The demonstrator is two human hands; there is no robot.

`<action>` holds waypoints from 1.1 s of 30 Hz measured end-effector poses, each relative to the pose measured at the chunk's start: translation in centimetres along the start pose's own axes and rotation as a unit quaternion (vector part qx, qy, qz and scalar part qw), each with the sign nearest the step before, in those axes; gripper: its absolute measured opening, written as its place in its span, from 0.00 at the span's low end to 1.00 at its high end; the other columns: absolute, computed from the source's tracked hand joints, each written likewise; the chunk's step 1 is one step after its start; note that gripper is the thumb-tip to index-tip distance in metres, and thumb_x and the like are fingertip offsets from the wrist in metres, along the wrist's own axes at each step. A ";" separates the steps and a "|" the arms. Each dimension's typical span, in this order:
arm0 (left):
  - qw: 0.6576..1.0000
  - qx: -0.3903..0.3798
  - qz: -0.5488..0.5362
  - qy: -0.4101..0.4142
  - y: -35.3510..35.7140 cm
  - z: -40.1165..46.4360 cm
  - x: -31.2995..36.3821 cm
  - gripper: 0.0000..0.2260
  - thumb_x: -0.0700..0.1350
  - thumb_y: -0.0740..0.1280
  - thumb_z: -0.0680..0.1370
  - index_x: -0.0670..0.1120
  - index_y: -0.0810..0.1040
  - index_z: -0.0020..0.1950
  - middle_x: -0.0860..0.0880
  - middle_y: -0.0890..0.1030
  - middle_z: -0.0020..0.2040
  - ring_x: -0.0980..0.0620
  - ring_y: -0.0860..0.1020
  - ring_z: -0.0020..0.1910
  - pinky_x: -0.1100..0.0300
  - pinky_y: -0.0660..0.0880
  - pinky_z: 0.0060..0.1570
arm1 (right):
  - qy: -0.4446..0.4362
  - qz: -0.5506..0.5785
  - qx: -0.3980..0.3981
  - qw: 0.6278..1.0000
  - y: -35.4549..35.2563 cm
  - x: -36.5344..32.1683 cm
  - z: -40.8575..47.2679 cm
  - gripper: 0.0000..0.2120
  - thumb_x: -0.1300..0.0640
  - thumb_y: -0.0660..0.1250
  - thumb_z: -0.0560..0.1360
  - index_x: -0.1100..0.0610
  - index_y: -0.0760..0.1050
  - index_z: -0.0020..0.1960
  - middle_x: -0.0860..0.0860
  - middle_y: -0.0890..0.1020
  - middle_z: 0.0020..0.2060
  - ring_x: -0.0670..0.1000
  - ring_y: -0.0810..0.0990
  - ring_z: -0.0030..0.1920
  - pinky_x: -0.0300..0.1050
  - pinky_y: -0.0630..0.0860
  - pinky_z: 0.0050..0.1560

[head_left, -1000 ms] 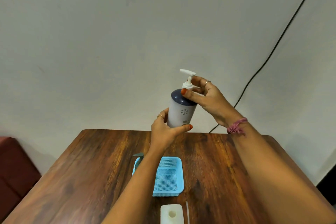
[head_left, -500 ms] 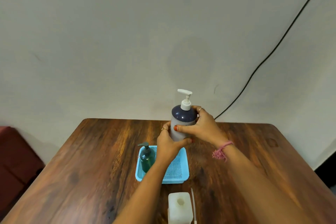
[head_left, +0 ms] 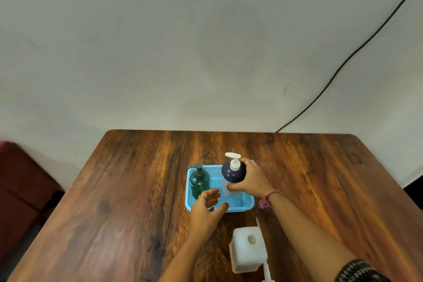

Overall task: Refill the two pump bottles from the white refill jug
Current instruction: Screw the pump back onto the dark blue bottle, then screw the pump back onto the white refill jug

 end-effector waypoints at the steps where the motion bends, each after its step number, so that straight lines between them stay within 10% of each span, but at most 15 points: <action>1: 1.000 0.001 0.003 -0.004 -0.1 0.1 -0.6 0.16 0.43 0.73 0.73 0.48 0.74 0.59 0.53 0.79 0.58 0.56 0.78 0.56 0.63 0.78 0.51 | 0.005 0.001 -0.006 1.000 0.6 0.4 0.3 0.38 0.56 0.81 0.59 0.54 0.68 0.65 0.51 0.72 0.60 0.48 0.73 0.57 0.38 0.73 0.56; 24: 0.999 -0.050 -0.016 -0.013 -1.1 -0.2 -2.6 0.11 0.43 0.70 0.75 0.49 0.75 0.57 0.51 0.81 0.54 0.56 0.79 0.52 0.63 0.78 0.50 | 0.058 -0.051 -0.092 0.993 2.5 4.4 1.1 0.48 0.59 0.80 0.62 0.57 0.58 0.74 0.53 0.66 0.69 0.53 0.68 0.68 0.47 0.70 0.67; 30: 0.981 -0.176 -0.074 -0.016 -0.6 -3.3 -2.5 0.35 0.59 0.76 0.65 0.52 0.68 0.68 0.55 0.77 0.61 0.60 0.77 0.58 0.63 0.76 0.55 | 0.021 -0.074 0.004 0.997 -1.7 4.5 -5.9 0.17 0.62 0.69 0.73 0.53 0.73 0.61 0.52 0.77 0.60 0.45 0.79 0.52 0.34 0.77 0.49; 33: 0.976 -0.218 0.016 0.002 -0.1 -5.0 -3.2 0.50 0.65 0.77 0.55 0.54 0.60 0.73 0.59 0.70 0.67 0.62 0.68 0.66 0.65 0.65 0.63 | 0.014 -0.179 -0.060 0.982 -1.3 5.8 -11.1 0.12 0.62 0.65 0.76 0.48 0.74 0.55 0.47 0.77 0.57 0.42 0.76 0.55 0.38 0.74 0.59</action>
Point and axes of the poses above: each hand's wrist, its own z-axis towards the middle knuckle, its own y-axis out of the palm, x = y × z, the point moved 7 cm from there along z, towards the middle knuckle
